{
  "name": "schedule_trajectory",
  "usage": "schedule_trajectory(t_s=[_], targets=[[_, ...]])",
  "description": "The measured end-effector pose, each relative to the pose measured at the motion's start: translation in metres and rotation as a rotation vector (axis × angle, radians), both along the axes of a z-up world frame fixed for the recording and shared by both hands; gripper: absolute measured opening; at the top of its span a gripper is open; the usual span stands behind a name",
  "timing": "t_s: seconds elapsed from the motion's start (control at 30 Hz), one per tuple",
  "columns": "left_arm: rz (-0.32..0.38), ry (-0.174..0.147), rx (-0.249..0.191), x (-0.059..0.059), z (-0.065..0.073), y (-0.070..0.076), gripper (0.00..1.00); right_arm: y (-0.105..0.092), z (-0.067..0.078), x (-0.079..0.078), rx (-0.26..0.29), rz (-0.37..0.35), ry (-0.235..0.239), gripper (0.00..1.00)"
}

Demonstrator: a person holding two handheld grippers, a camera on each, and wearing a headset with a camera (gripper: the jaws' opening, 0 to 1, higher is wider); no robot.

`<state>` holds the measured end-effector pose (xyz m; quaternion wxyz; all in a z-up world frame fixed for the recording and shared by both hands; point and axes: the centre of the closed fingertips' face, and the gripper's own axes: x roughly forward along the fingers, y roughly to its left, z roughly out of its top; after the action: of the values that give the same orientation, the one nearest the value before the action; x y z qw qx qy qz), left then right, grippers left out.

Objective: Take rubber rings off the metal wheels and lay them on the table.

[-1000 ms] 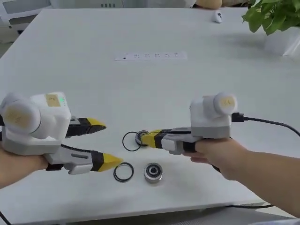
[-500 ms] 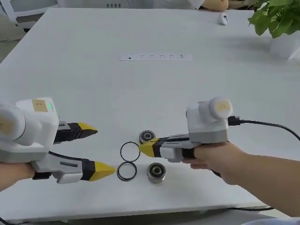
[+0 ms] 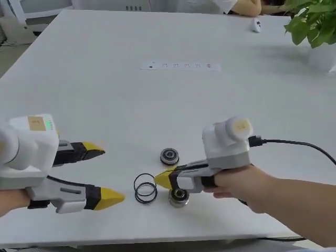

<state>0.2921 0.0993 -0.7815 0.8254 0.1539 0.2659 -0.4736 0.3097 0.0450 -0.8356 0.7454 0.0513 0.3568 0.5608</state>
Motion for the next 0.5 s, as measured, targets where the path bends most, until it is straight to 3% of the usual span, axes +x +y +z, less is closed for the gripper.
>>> schedule_trajectory(t_s=[0.2, 0.5], targets=[[0.007, 0.003, 0.003, -0.002, -0.001, 0.005, 0.64, 0.000, -0.011, -0.001, -0.060, 0.019, -0.007, 0.00], [0.006, 0.004, 0.007, -0.004, -0.002, 0.007, 0.64, 0.002, -0.015, -0.004, -0.092, 0.038, -0.019, 0.00]])
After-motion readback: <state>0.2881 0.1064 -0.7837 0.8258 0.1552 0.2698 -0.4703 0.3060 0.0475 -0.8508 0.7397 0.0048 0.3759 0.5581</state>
